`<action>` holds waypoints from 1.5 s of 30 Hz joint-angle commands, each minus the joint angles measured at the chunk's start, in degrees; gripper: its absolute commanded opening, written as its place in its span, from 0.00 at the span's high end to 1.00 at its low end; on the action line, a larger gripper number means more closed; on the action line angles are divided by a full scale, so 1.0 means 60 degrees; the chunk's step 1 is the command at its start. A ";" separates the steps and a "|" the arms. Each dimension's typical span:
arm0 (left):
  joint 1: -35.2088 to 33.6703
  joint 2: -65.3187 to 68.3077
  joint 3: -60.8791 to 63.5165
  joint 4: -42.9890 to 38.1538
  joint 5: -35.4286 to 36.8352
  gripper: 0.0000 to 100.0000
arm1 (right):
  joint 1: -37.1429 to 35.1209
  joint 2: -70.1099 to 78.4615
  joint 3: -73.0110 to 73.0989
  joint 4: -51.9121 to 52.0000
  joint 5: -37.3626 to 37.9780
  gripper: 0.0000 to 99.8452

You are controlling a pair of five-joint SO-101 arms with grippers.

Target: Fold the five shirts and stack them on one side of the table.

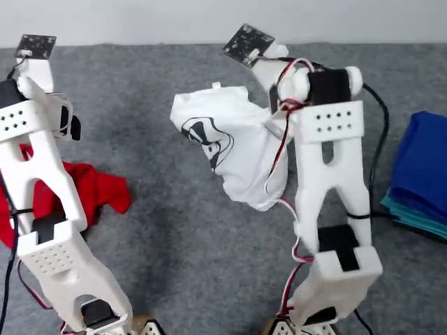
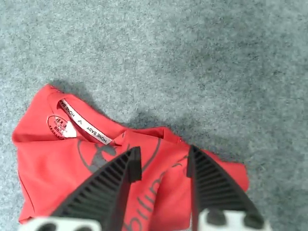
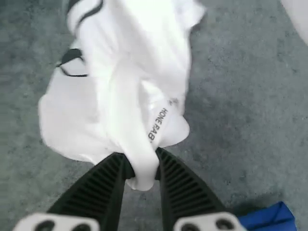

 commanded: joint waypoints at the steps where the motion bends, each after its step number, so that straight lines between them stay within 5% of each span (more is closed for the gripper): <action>1: 0.0015 -0.0630 -0.0051 0.0044 -0.0044 0.84 | -0.0974 -0.0344 0.0630 0.0330 0.0029 0.99; 10: -0.0132 -0.0674 -0.0037 0.0103 -0.0029 0.84 | -0.3919 0.2542 0.0835 -0.1209 -0.0850 0.98; 13: -0.0308 -0.0674 -0.0037 0.0103 -0.0029 0.84 | -0.4432 0.2938 0.0498 -0.0960 -0.1026 0.88; 18: -0.0615 -0.0674 -0.0037 0.0117 -0.0059 0.84 | -0.4022 0.3055 -0.0791 0.0374 -0.3092 0.71; 25: -0.0659 -0.0630 -0.0037 0.0103 -0.0073 0.84 | -0.3377 0.2513 0.0425 0.0403 -0.3253 0.78; 37: -0.0615 -0.0571 -0.0022 0.0059 -0.0073 0.84 | -0.3216 -0.0154 0.4161 0.0388 -0.3297 0.74; 45: -0.0615 -0.0557 -0.0007 -0.0059 -0.0088 0.84 | -0.2381 0.1634 0.5114 -0.0125 -0.3678 0.70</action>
